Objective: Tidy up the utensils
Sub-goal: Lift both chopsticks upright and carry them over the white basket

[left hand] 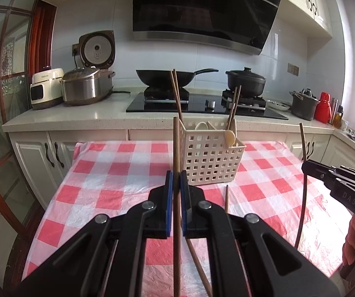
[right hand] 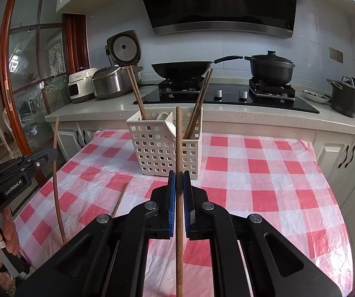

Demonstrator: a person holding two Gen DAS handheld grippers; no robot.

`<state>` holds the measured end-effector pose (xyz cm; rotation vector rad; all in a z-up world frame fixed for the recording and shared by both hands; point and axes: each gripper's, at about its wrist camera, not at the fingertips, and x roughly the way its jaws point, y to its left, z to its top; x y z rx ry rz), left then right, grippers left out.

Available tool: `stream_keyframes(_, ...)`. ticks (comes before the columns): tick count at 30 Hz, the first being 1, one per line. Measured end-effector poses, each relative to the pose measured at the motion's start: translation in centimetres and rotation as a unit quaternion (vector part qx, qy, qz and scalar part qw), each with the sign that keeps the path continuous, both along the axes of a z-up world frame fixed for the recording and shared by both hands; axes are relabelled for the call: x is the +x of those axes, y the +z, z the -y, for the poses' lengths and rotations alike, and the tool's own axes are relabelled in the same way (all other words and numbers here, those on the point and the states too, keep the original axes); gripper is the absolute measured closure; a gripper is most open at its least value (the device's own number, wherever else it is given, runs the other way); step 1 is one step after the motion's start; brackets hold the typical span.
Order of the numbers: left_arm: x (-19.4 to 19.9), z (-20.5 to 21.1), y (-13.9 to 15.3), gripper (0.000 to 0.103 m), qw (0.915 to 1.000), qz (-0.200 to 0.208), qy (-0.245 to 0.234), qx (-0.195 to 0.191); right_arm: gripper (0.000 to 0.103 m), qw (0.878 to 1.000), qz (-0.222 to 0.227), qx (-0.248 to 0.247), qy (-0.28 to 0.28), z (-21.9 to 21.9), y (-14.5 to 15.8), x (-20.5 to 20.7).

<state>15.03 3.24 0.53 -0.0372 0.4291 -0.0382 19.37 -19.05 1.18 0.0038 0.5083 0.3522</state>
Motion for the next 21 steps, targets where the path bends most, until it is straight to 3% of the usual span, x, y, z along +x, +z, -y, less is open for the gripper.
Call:
stream_keyframes(11, -2.9, -0.3, 1.7, 0.097, 0.9989, 0.046, 0.002, 0.0, 0.096, 1.0, 0.029, 0.0, 0.001, -0.1, 1.6, -2.0)
stream_keyframes(21, -3.7, -0.5, 2.1, 0.097, 0.9984, 0.057, 0.004, -0.003, 0.096, 0.999, 0.049, -0.002, 0.006, -0.3, 2.3, -3.2)
